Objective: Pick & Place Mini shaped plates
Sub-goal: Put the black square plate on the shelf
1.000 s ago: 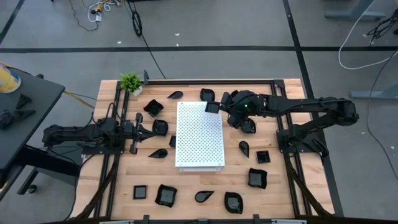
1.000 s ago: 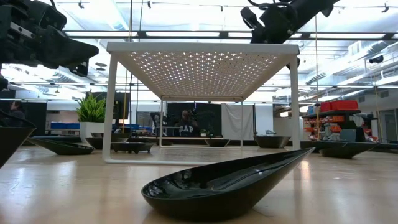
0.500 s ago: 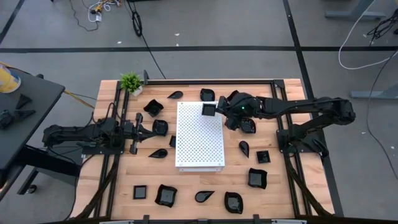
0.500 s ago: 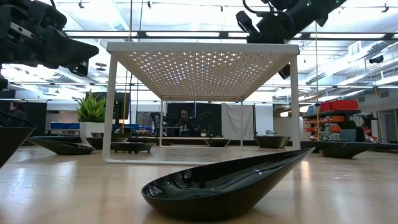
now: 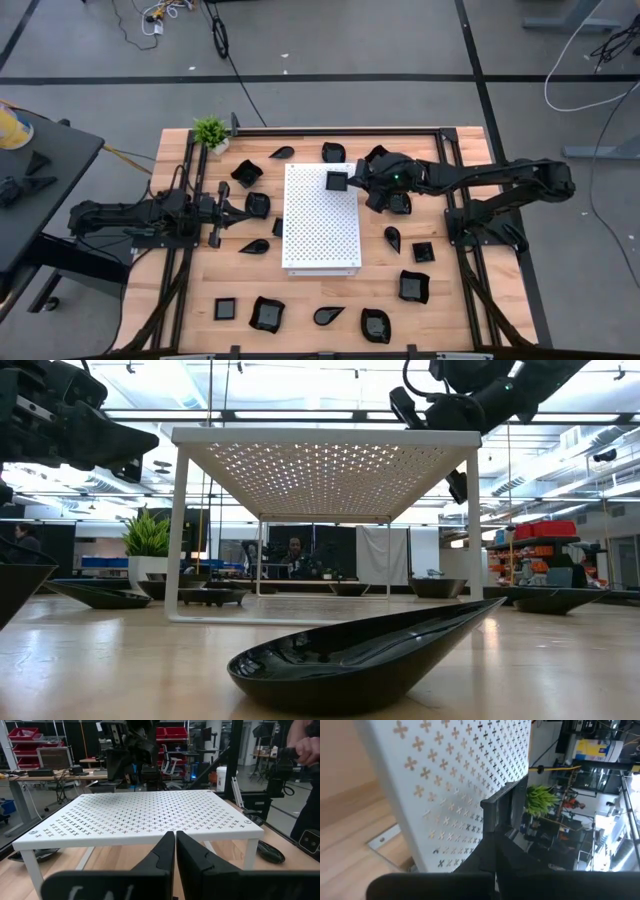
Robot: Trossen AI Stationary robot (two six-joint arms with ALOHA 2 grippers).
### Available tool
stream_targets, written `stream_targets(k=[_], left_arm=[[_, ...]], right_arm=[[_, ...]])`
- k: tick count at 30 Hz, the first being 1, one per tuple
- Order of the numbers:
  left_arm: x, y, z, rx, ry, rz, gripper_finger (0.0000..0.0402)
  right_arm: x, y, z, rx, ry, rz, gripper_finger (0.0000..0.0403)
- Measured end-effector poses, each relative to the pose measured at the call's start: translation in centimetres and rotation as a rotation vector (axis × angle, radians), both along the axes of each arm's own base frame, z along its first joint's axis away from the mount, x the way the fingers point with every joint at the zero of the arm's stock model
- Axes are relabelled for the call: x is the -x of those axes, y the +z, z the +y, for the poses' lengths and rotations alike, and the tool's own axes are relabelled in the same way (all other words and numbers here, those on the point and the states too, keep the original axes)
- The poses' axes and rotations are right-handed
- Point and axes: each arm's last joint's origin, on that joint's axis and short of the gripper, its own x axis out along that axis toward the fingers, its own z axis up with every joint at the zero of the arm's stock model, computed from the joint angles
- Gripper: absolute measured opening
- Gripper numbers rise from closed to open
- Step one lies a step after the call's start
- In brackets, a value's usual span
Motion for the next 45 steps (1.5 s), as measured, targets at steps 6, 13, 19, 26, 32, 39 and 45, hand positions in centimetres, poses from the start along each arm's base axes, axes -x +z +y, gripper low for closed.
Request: stream_targets(k=[6,13,19,26,32,39,45], left_arm=[[0.0,0.0,0.0,0.000,0.000,0.000,0.0021],[0.0,0.0,0.0,0.000,0.000,0.000,0.0021],[0.0,0.0,0.0,0.000,0.000,0.000,0.0021],[0.0,0.0,0.0,0.000,0.000,0.000,0.0021],[0.0,0.0,0.0,0.000,0.000,0.000,0.0021],[0.0,0.0,0.0,0.000,0.000,0.000,0.0021],[0.0,0.0,0.0,0.000,0.000,0.000,0.0021]], right_arm=[[0.4,-0.5,-0.6,0.027,-0.007,0.005,0.0000],[0.7,-1.4,-0.7,0.044,0.009,0.016,0.0000],[0.7,-1.4,-0.6,0.038,0.032,0.010,0.0000],[0.8,-1.5,-1.0,0.037,0.018,0.018,0.0000],[0.9,-1.5,-1.0,0.033,0.013,0.022,0.0000],[0.9,-1.7,-1.0,0.026,-0.003,0.011,0.0000],[1.1,-2.2,-0.8,0.024,0.004,0.026,0.0000]])
